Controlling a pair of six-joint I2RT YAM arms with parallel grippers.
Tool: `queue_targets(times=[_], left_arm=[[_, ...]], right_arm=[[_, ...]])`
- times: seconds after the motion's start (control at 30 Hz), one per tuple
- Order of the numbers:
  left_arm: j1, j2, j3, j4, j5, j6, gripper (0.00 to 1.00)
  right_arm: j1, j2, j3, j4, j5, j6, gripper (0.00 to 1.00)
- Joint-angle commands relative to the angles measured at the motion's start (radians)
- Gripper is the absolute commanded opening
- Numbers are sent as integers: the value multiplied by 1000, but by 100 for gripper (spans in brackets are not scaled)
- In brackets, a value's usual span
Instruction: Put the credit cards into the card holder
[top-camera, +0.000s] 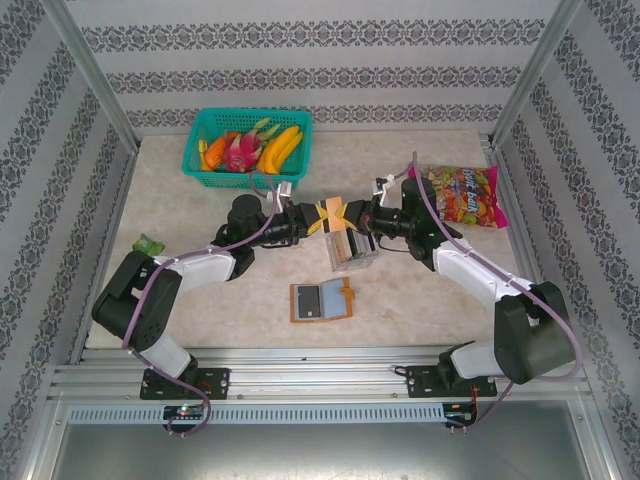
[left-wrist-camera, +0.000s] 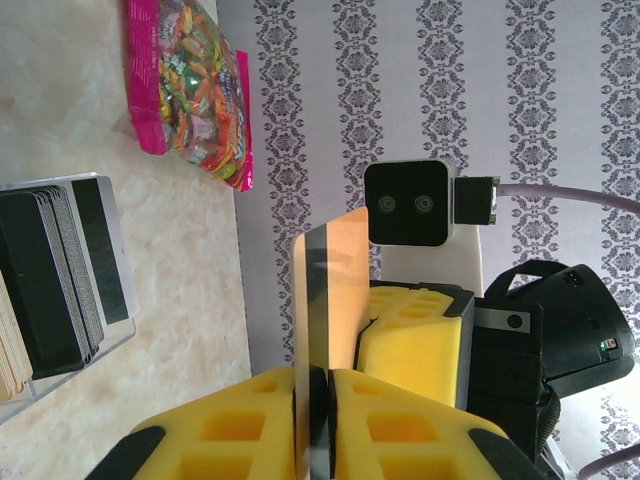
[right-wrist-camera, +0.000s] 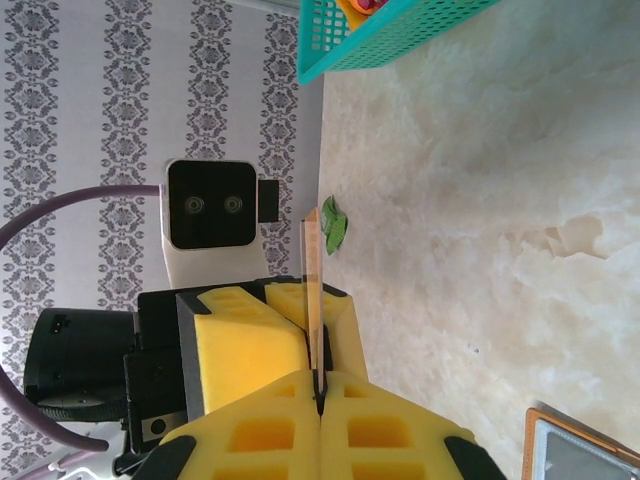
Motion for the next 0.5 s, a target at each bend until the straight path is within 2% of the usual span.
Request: queue_targets(times=[0.0, 0.07, 0.13, 0.17, 0.23, 0.3, 0.37, 0.47], left_arm=[[-10, -30, -3, -4, 13, 40, 13], [-10, -33, -3, -13, 16, 45, 7], [-9, -42, -12, -42, 11, 61, 1], [-9, -52, -20, -68, 4, 76, 0], [-8, -86, -42, -172, -20, 131, 0], [-8, -132, -74, -294, -61, 188, 0], [-8, -187, -115, -418, -111, 237, 0], [-11, -273, -164, -619, -187, 311, 0]], right_arm=[[-13, -9, -19, -6, 27, 4, 2], [-13, -8, -23, -14, 37, -1, 5], [-13, -13, -23, -62, 57, -25, 13], [-12, -19, -21, -98, 72, -48, 14], [-2, -43, -11, -215, 121, -121, 24], [27, -70, -2, -331, 200, -191, 28], [80, -98, -8, -399, 290, -235, 27], [176, -119, -12, -504, 430, -281, 14]])
